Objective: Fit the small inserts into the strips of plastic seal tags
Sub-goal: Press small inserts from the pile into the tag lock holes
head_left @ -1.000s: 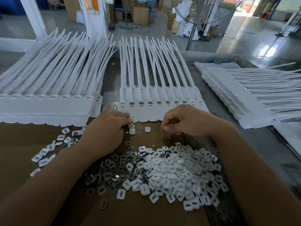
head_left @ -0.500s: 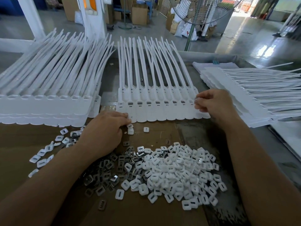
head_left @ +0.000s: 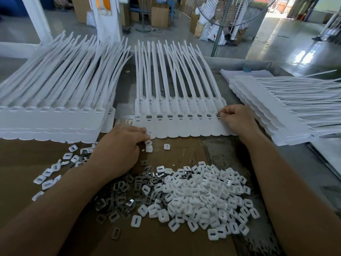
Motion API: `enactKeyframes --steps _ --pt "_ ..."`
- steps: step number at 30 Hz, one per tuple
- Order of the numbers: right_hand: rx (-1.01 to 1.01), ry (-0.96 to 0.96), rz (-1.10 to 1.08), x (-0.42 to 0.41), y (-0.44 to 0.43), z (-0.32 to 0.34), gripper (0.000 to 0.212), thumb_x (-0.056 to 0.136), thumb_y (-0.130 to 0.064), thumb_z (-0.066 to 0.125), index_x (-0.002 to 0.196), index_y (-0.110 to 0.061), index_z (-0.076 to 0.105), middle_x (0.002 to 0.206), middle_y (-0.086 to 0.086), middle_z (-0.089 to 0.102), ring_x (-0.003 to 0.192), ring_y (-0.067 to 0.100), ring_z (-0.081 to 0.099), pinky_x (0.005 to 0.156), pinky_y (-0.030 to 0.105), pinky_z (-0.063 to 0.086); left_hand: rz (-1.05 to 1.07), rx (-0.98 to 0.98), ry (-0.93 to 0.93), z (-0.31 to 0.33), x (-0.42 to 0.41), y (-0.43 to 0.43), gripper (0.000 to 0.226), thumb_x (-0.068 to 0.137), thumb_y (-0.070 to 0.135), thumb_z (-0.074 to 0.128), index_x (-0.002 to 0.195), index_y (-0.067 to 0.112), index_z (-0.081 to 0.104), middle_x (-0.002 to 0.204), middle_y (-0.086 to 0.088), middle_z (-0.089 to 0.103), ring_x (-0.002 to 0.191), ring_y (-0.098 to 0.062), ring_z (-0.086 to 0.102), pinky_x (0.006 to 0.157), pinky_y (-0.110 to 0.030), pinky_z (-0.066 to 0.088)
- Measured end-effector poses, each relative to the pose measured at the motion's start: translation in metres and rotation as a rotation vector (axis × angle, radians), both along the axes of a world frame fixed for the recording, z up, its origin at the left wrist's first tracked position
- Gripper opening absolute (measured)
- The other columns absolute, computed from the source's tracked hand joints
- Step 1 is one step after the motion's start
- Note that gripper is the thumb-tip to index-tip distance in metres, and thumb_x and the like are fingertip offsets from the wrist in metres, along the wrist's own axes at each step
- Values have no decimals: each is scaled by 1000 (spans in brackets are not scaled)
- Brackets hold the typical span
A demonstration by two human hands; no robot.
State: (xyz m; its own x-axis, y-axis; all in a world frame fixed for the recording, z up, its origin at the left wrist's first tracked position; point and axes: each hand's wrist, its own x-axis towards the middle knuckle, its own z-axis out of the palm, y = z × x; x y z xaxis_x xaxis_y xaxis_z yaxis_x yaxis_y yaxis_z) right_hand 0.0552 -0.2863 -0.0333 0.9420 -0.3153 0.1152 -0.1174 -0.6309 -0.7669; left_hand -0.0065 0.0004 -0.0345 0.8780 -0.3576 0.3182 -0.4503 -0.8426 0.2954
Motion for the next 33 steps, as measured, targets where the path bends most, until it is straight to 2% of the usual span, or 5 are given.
enactKeyframes --steps 4,9,13,25,33 --pt "-17 2 12 2 -1 0 19 87 -8 57 72 -18 63 73 -19 53 69 -2 47 57 16 35 -1 4 -7 1 0 -2 43 73 -10 51 107 12 68 121 -1 61 113 -15 53 89 -11 21" --pt "-30 0 -16 1 2 -3 16 84 -6 60 74 -16 66 71 -11 56 75 7 52 74 22 38 -9 -7 -3 1 -1 -1 44 75 -9 50 109 12 67 122 -1 60 115 -13 51 89 -8 19" --pt "4 -24 -87 2 3 -2 5 80 -11 65 83 -15 64 74 -12 53 73 5 49 73 24 37 -12 0 -3 0 -1 -1 44 76 -8 50 111 14 65 125 1 58 117 -13 48 90 -7 16" --pt "-61 -17 -72 -8 2 5 14 83 -20 63 97 -19 64 88 -8 51 85 10 49 73 24 37 -16 -3 -12 -2 1 0 45 79 -4 49 115 19 63 128 5 55 119 -9 44 86 -4 11" --pt "-304 157 431 -45 35 49 16 79 -22 71 71 -31 60 74 -18 61 71 -3 57 62 14 42 -1 -7 -1 -3 3 1 45 82 1 47 119 23 60 132 11 51 123 -6 39 88 -7 13"
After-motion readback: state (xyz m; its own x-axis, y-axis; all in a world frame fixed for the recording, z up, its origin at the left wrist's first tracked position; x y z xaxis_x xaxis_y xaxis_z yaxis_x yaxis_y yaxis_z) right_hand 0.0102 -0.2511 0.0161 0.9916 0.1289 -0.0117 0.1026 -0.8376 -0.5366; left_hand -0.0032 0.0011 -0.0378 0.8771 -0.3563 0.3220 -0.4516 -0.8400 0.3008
